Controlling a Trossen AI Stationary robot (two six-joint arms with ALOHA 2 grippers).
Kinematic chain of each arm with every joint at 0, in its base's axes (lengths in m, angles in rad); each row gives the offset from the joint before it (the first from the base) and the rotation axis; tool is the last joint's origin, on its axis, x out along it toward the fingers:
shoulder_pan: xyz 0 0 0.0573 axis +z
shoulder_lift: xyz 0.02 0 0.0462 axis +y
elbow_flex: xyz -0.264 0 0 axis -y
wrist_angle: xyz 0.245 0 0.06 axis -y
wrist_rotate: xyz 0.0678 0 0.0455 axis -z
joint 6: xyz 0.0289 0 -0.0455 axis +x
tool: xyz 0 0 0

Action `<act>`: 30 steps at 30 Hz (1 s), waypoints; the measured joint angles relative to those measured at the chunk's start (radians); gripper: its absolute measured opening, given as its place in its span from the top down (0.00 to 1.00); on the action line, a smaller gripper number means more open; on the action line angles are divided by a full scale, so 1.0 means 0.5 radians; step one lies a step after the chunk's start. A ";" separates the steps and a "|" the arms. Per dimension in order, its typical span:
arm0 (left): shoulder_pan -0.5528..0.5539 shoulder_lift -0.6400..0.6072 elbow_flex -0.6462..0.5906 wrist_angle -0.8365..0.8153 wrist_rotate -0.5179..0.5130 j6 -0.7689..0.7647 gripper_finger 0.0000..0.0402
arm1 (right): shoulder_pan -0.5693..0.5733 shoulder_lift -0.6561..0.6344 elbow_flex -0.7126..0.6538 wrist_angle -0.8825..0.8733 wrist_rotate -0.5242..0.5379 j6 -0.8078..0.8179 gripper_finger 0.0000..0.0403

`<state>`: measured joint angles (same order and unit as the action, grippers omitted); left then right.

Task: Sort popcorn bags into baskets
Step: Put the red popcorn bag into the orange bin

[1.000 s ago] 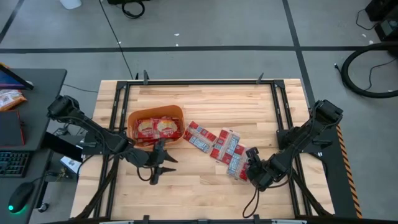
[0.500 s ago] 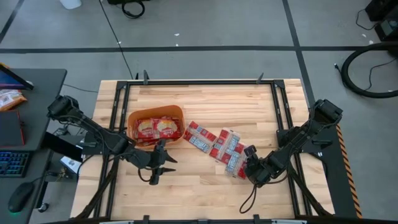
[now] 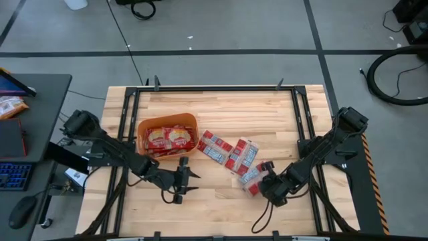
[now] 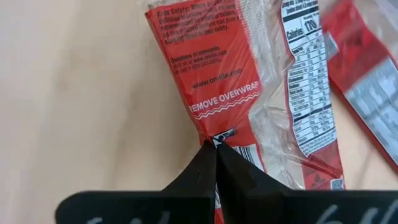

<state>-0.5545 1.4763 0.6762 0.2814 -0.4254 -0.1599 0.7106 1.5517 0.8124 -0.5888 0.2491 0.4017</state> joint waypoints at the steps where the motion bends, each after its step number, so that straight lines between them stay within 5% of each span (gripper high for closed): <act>1: 0.001 0.030 0.000 0.056 0.001 0.031 0.50 | -0.012 0.000 0.032 0.001 -0.035 0.012 0.99; 17: 0.009 0.550 0.511 0.066 -0.156 0.743 0.34 | -0.515 -0.003 0.357 0.398 -0.773 0.352 0.98; 26: 0.100 0.620 0.641 0.029 -0.166 0.648 0.34 | -0.677 -0.003 0.370 0.692 -1.070 0.403 0.98; 30: 0.151 0.620 0.642 0.020 0.020 0.508 0.35 | -0.712 -0.003 0.370 0.851 -1.076 0.418 0.98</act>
<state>-0.4788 1.7863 0.9974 0.2915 -0.4154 0.0938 0.3544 1.5501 0.9974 -0.1631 -0.2891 0.6106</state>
